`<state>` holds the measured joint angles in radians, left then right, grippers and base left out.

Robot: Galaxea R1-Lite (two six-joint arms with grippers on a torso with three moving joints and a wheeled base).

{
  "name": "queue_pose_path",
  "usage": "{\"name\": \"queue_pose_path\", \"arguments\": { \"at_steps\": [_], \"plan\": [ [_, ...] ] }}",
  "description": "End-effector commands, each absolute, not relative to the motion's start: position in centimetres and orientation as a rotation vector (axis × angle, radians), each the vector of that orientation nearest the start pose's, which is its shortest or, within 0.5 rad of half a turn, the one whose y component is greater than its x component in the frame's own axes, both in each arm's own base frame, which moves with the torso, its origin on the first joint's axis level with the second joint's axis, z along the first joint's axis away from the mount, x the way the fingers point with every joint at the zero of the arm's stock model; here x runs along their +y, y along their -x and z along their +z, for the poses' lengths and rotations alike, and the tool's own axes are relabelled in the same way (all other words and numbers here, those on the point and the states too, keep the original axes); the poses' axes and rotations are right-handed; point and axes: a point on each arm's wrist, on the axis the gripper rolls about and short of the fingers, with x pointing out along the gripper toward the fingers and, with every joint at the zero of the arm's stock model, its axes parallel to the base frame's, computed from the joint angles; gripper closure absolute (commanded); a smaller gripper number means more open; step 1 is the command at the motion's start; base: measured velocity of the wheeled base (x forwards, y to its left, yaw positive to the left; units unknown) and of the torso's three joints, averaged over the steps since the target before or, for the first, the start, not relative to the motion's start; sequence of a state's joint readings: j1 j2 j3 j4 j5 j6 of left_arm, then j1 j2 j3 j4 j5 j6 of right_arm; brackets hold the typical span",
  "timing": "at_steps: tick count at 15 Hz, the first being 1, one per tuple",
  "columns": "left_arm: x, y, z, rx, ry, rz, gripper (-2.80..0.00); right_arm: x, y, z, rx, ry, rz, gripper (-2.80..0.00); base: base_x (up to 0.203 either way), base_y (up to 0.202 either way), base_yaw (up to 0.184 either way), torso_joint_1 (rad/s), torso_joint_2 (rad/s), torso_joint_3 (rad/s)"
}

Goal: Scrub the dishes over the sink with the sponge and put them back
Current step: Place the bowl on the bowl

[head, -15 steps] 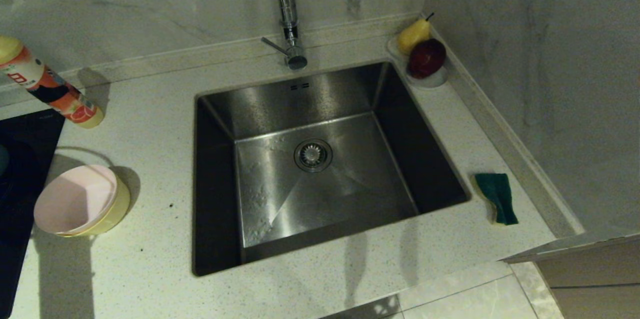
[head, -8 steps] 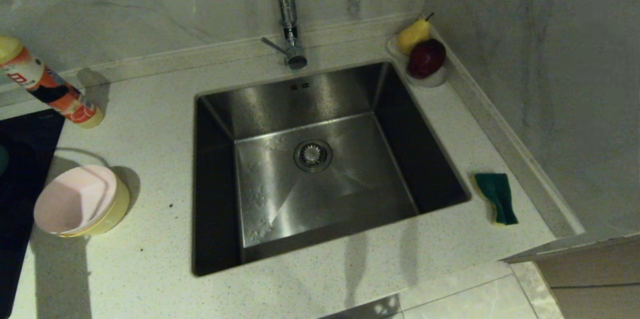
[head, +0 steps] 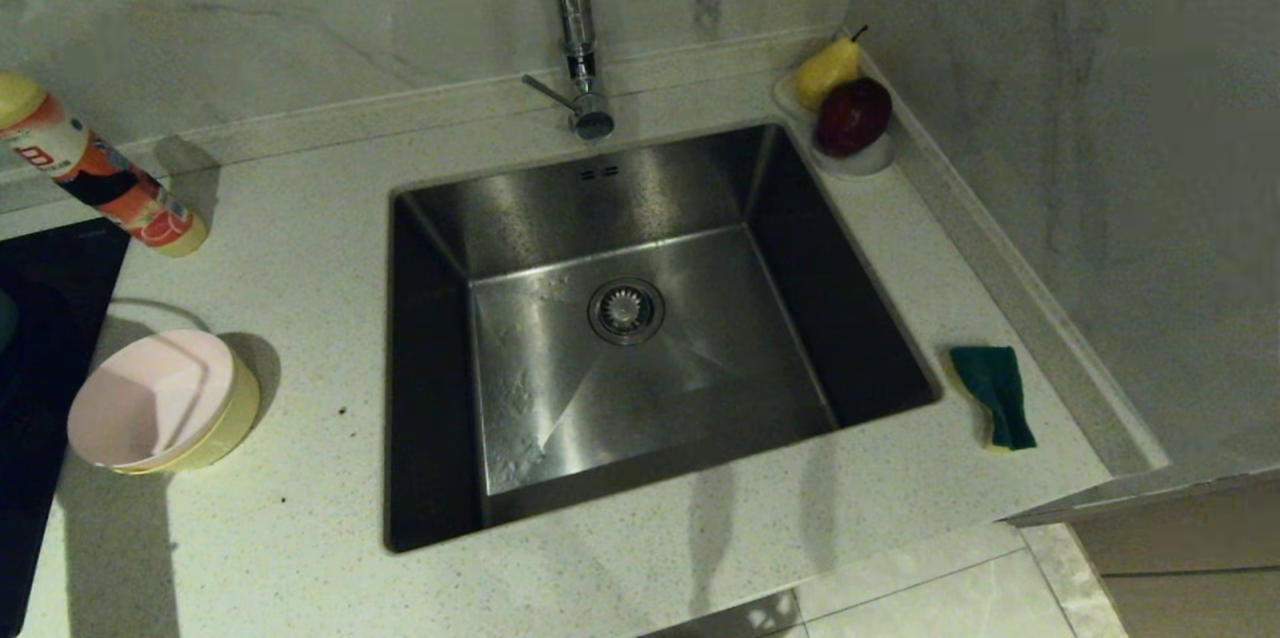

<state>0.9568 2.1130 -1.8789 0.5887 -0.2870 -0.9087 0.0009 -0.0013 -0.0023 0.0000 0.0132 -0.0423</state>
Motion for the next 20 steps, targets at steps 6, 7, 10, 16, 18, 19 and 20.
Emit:
{"name": "queue_pose_path", "arguments": {
  "at_steps": [6,7,10,16,18,19,20],
  "plan": [
    [33.5,-24.4,20.8,0.378,1.340,0.941,0.00,0.0,2.3,7.6,-0.003,0.043,0.014,0.00,0.000,0.000,0.000,0.000,0.00,0.000],
    [33.4,-24.4,21.0,0.375,1.337,0.936,0.00,0.0,2.3,7.6,-0.004,0.043,0.015,0.00,0.000,0.000,0.000,0.000,0.00,0.000],
    [33.1,-24.2,21.6,0.366,1.334,0.930,0.00,0.0,2.3,7.6,-0.004,0.043,0.015,0.00,0.000,0.000,0.000,0.000,0.00,0.000],
    [31.9,-23.4,23.3,0.362,1.331,0.921,0.00,0.0,2.3,7.6,-0.003,0.043,0.015,0.00,0.000,0.000,0.000,0.000,0.00,0.000],
    [30.9,-22.6,24.5,0.370,1.334,0.914,0.00,0.0,2.3,7.6,-0.004,0.043,0.015,0.00,0.000,0.000,0.000,0.000,0.00,0.000],
    [30.3,-22.3,24.9,0.392,1.336,0.911,0.00,0.0,2.3,7.6,-0.003,0.043,0.015,0.00,0.000,0.000,0.000,0.000,0.00,0.000],
    [29.5,-22.0,25.2,0.436,1.333,0.907,0.00,0.0,2.3,7.6,-0.003,0.043,0.015,0.00,0.000,0.000,0.000,0.000,0.00,0.000]
  ]
}}
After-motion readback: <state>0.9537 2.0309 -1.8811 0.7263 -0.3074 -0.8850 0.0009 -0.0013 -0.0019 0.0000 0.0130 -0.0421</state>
